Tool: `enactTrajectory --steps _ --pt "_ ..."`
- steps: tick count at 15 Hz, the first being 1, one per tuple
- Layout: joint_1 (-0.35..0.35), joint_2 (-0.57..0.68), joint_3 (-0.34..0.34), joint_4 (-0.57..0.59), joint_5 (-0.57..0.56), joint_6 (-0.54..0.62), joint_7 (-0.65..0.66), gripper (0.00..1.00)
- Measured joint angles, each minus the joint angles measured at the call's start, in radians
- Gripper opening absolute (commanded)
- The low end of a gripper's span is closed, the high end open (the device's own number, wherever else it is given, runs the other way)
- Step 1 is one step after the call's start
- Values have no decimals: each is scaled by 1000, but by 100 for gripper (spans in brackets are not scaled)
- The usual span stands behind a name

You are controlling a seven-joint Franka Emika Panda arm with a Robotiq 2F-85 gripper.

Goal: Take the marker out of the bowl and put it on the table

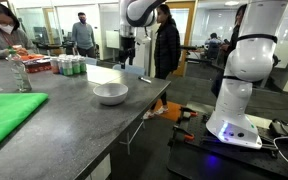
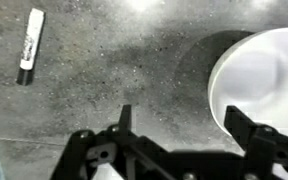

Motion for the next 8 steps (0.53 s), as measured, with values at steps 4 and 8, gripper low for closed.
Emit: enactTrajectory --steps 4,8 --pt "-34 -4 -38 -10 -12 -1 7 100" --pt "-100 101 -107 9 15 61 -16 100"
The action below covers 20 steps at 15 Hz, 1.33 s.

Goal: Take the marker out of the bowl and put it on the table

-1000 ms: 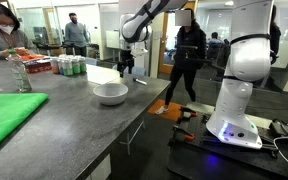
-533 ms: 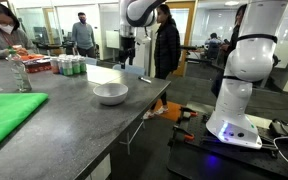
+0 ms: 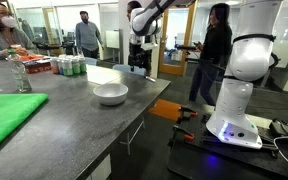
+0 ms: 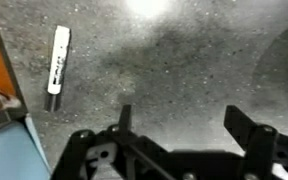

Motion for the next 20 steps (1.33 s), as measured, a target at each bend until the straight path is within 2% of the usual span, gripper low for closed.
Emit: enactTrajectory --steps 7,14,17,20 --pt "-98 198 -64 109 46 21 -1 100" --pt "-138 228 -138 139 34 5 63 100" --pt "-134 244 -110 134 50 -5 64 100" --pt "-76 206 -57 132 49 -2 84 100"
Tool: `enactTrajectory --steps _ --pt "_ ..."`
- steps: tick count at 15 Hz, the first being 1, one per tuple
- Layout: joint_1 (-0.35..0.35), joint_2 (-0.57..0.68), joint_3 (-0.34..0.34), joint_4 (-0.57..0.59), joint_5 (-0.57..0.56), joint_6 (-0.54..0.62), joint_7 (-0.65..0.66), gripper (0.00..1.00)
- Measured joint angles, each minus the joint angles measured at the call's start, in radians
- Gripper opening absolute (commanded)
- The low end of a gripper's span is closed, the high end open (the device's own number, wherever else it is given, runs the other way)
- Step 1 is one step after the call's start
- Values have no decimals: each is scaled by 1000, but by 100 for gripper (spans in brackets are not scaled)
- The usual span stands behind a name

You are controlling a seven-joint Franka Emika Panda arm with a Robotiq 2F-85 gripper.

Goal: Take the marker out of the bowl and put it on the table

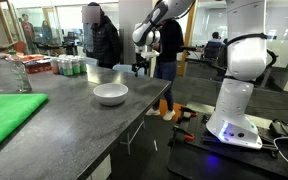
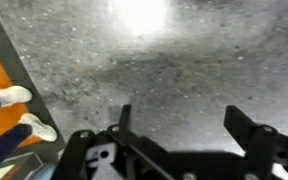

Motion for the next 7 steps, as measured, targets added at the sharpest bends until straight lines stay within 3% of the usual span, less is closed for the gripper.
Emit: enactTrajectory --steps 3,7 --pt "52 -94 38 -26 1 -41 17 100" --pt "68 -227 56 -78 3 -127 15 100"
